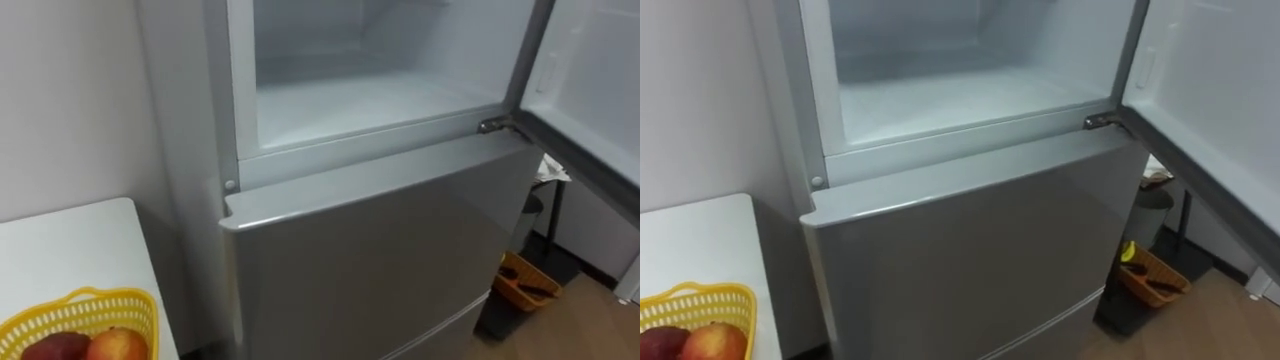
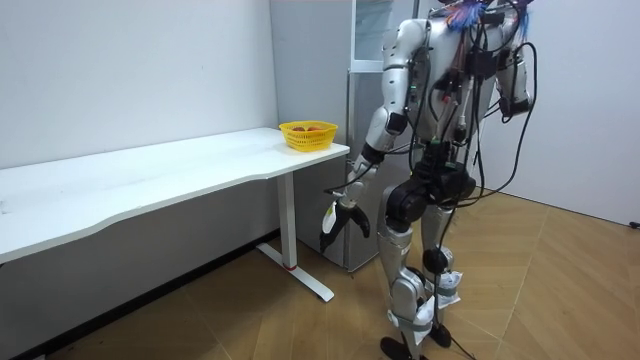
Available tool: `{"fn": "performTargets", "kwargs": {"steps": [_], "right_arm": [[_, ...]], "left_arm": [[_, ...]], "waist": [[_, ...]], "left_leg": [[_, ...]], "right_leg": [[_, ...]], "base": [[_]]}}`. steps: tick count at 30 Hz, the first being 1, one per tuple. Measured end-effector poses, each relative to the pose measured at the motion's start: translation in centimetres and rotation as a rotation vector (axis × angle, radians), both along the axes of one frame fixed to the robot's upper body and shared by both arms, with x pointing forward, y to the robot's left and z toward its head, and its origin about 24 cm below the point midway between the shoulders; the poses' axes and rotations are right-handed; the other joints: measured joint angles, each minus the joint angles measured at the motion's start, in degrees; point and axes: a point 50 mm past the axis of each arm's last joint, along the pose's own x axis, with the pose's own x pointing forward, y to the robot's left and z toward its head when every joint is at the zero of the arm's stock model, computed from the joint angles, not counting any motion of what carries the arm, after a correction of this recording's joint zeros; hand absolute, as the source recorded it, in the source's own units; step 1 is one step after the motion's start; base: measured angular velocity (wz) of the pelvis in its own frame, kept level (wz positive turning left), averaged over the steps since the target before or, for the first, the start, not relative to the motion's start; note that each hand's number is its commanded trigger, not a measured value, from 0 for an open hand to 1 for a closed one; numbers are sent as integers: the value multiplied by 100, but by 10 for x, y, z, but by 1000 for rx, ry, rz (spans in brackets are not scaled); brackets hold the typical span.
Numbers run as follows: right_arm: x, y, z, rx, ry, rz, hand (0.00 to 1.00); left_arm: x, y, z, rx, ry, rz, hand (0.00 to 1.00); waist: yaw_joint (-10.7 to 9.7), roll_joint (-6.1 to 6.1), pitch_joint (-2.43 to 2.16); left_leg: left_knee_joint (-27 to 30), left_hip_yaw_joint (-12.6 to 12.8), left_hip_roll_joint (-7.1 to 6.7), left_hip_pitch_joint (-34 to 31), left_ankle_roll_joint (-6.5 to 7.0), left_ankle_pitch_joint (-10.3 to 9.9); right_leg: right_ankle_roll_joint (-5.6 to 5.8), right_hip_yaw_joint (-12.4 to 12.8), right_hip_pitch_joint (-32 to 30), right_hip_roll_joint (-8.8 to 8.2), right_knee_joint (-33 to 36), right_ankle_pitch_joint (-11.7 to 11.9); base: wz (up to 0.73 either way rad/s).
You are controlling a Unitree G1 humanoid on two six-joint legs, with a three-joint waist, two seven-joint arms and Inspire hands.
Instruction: Retrieve from the upper fridge
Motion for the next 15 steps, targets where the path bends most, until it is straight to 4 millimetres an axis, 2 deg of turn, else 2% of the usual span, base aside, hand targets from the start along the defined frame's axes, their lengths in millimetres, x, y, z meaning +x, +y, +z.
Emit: {"fn": "performTargets", "kwargs": {"steps": [4,10,13,15], "right_arm": [[7,6,15,-156,0,70,0],[22,32,23,-282,-40,267,0],[26,41,28,-324,-81,330,0],[27,45,30,-346,-95,356,0]], "left_arm": [[0,0,0,-3,2,1,0],[4,1,0,0,0,-2,0],[7,1,1,2,-8,-4,0],[8,1,1,3,-9,-5,0]], "waist": [[15,-55,7],[88,-114,-10],[223,-136,-28],[290,-162,-22]], "left_leg": [[14,-12,5,-5,0,0],[18,-28,6,-4,-2,-1],[44,-38,13,-6,-2,-1],[90,-62,19,-20,-4,-2]], "right_leg": [[-3,-7,10,-1,-3,2],[-9,-48,5,-3,-11,5],[-18,-95,13,-11,-14,20],[-19,-150,35,-21,-13,20]], "base": [[0],[0],[2],[8]]}}
